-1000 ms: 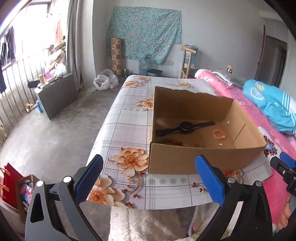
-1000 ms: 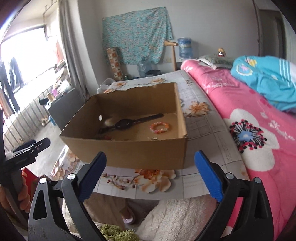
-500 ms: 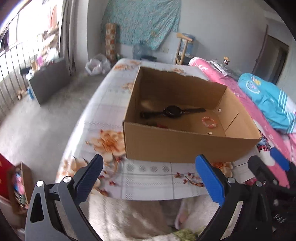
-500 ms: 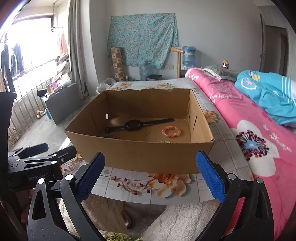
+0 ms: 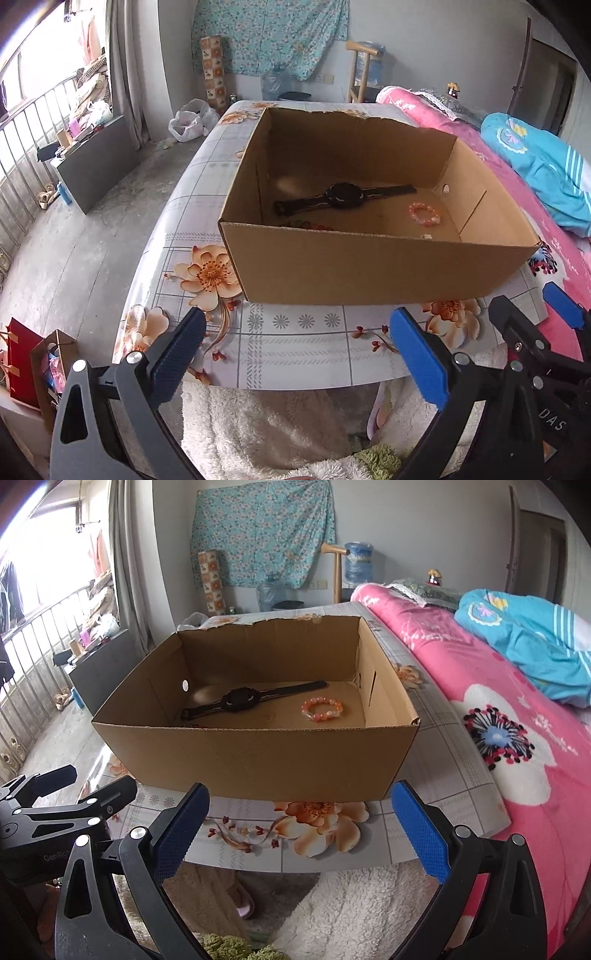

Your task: Organize jewelry

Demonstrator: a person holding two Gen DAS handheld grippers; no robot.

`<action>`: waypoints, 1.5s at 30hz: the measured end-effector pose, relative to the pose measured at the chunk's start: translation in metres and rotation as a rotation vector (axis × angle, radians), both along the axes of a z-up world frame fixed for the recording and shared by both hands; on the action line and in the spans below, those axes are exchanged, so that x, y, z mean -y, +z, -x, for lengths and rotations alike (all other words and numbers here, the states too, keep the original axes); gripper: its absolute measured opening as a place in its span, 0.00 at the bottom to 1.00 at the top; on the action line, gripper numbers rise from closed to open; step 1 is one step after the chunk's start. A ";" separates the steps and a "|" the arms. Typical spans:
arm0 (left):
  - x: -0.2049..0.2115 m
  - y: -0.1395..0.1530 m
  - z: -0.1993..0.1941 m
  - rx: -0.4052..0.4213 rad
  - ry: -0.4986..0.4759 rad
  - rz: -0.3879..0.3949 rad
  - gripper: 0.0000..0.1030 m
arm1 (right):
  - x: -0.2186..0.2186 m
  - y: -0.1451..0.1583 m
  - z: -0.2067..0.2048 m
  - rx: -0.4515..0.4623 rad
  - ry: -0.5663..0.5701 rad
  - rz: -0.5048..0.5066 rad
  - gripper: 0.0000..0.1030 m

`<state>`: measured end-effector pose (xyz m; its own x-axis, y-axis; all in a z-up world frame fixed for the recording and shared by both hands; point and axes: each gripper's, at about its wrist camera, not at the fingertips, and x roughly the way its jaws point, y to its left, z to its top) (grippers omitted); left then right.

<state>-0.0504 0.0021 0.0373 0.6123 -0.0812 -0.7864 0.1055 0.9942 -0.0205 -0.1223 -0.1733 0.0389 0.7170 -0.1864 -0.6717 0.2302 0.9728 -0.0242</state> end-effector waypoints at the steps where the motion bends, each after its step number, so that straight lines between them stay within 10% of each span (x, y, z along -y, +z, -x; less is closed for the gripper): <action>1: 0.001 -0.001 -0.001 -0.001 -0.001 -0.006 0.95 | 0.001 -0.001 -0.001 -0.002 0.000 -0.001 0.92; 45: 0.008 -0.013 -0.010 -0.058 -0.006 -0.032 0.95 | 0.014 -0.011 -0.008 -0.057 -0.024 -0.055 0.92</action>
<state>-0.0401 -0.0058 0.0240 0.5655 -0.0590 -0.8226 0.1111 0.9938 0.0051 -0.1139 -0.1877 0.0275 0.6731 -0.1649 -0.7210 0.2534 0.9672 0.0154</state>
